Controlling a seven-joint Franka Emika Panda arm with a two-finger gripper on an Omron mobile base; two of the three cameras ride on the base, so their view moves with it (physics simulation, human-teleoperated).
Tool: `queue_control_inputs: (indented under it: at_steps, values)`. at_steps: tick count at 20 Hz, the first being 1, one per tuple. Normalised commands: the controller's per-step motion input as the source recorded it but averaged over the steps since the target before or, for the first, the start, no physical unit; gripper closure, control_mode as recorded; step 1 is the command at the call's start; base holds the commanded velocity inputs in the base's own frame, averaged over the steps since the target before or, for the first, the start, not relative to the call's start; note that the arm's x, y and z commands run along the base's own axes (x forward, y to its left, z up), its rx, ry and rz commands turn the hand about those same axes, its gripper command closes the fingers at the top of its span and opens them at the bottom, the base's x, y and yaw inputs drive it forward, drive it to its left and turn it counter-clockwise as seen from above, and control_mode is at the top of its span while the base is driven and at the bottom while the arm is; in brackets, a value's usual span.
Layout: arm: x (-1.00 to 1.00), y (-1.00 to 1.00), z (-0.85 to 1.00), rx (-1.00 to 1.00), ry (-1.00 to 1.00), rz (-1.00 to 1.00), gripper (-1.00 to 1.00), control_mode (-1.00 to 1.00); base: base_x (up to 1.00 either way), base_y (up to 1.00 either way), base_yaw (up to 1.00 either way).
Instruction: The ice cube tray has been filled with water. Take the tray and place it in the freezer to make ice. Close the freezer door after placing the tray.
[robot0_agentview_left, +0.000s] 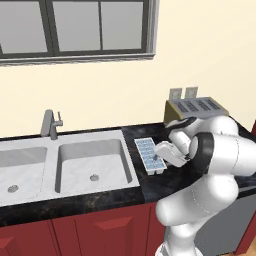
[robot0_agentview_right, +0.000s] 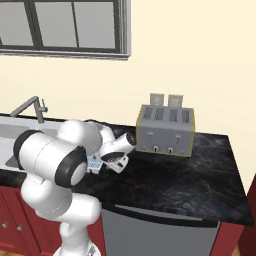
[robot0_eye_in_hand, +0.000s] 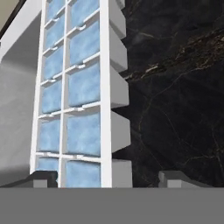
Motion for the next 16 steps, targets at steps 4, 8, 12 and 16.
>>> queue_control_inputs:
  at_steps: [4,8,12,16]
  values:
    - [0.0,0.39,-0.42,0.0,-0.04,0.02,-1.0,-1.0,0.0,0.0,0.0]
    - [0.0,0.33,-0.51,0.0,-0.04,0.03,-1.0,-1.0,0.0,0.0,0.0]
    - [-0.01,0.31,-0.61,0.0,-0.06,0.05,-1.0,-1.0,0.0,0.0,0.0]
    - [-0.09,0.42,-0.6,0.0,-0.1,0.05,-1.0,-1.0,0.0,0.0,0.0]
